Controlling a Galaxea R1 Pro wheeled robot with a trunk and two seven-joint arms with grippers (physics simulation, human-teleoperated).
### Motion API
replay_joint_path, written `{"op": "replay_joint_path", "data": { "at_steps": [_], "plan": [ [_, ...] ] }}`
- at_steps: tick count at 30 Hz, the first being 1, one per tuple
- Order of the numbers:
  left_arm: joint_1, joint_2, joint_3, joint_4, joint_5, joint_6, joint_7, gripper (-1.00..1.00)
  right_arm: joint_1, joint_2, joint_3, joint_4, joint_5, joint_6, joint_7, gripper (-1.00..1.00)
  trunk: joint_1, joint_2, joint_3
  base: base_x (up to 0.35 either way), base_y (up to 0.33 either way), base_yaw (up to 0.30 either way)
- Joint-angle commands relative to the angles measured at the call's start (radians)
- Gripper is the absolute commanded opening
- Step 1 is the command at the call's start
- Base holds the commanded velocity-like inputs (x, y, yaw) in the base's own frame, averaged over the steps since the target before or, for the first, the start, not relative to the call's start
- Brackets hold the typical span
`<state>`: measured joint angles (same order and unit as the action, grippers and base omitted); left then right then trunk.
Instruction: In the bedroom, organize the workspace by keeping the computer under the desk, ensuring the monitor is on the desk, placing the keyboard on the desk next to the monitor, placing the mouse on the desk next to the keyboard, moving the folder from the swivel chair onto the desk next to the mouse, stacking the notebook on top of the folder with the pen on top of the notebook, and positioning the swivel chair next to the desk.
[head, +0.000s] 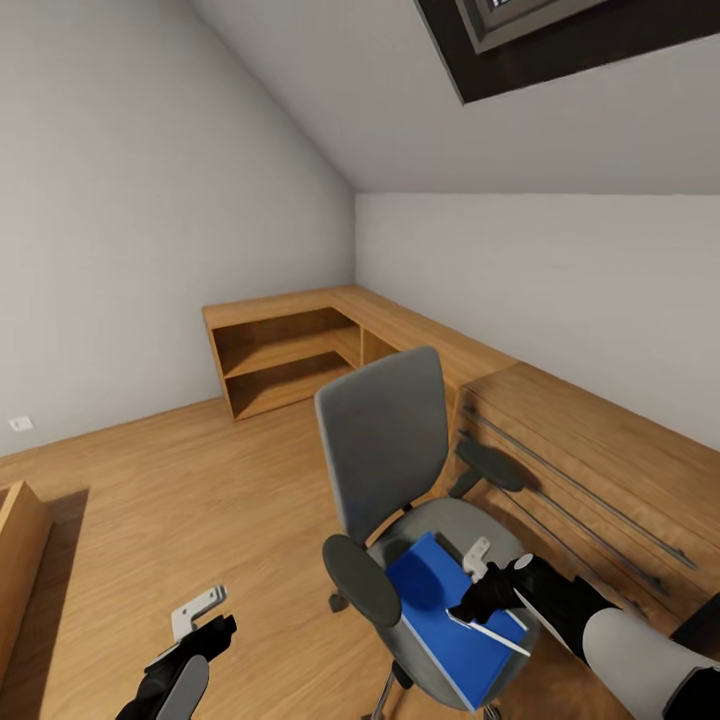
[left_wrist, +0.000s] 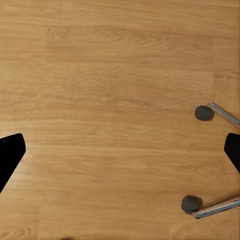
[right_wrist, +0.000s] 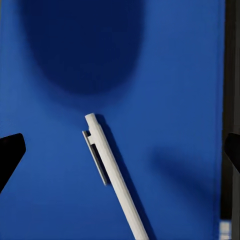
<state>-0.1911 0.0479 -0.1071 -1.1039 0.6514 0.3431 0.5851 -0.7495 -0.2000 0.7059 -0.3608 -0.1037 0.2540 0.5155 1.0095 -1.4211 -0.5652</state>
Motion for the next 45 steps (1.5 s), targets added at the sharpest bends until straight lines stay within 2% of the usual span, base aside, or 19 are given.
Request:
{"op": "replay_joint_path", "data": {
  "at_steps": [1,2,3,6,7,11,33,40,45],
  "plan": [
    [-0.001,0.001,-0.003,-0.001,0.007,0.002,0.009,1.00,-0.001,0.002,0.007,-0.002,-0.010,0.010,0.000,1.00,0.004,-0.008,-0.004,0.000,0.000,0.000],
    [-0.001,0.000,-0.004,-0.001,0.007,0.003,0.009,1.00,-0.001,0.044,0.042,0.058,-0.003,0.013,-0.005,1.00,0.004,-0.008,-0.004,0.000,0.000,0.000],
    [-0.001,0.000,-0.004,-0.001,0.007,0.003,0.009,1.00,-0.001,0.059,0.059,0.079,0.004,0.013,-0.007,1.00,0.004,-0.008,-0.004,0.000,0.000,0.000],
    [-0.001,0.001,-0.004,-0.001,0.007,0.003,0.009,1.00,-0.001,0.075,0.079,0.100,0.012,0.012,-0.009,1.00,0.004,-0.008,-0.004,0.000,0.000,0.000],
    [-0.001,0.001,-0.003,-0.001,0.007,0.003,0.009,1.00,-0.001,0.088,0.096,0.117,0.019,0.012,-0.010,1.00,0.004,-0.008,-0.004,0.000,0.000,0.000],
    [-0.001,0.000,-0.004,-0.001,0.007,0.004,0.009,1.00,-0.001,0.091,0.101,0.122,0.020,0.012,-0.011,1.00,0.004,-0.008,-0.004,0.000,0.000,0.000],
    [-0.001,-0.002,-0.005,-0.001,0.007,0.004,0.009,1.00,-0.001,0.083,0.101,0.126,0.022,0.007,-0.010,1.00,0.004,-0.008,-0.004,0.000,0.000,0.000],
    [-0.001,-0.001,-0.005,-0.001,0.007,0.004,0.009,1.00,-0.001,0.025,0.101,0.126,0.022,-0.009,-0.007,1.00,0.004,-0.008,-0.004,0.000,0.000,0.000],
    [-0.001,0.000,-0.005,-0.001,0.007,0.004,0.009,1.00,-0.001,0.017,0.101,0.126,0.022,-0.025,-0.006,1.00,0.004,-0.008,-0.004,0.000,0.000,0.000]
  ]
}}
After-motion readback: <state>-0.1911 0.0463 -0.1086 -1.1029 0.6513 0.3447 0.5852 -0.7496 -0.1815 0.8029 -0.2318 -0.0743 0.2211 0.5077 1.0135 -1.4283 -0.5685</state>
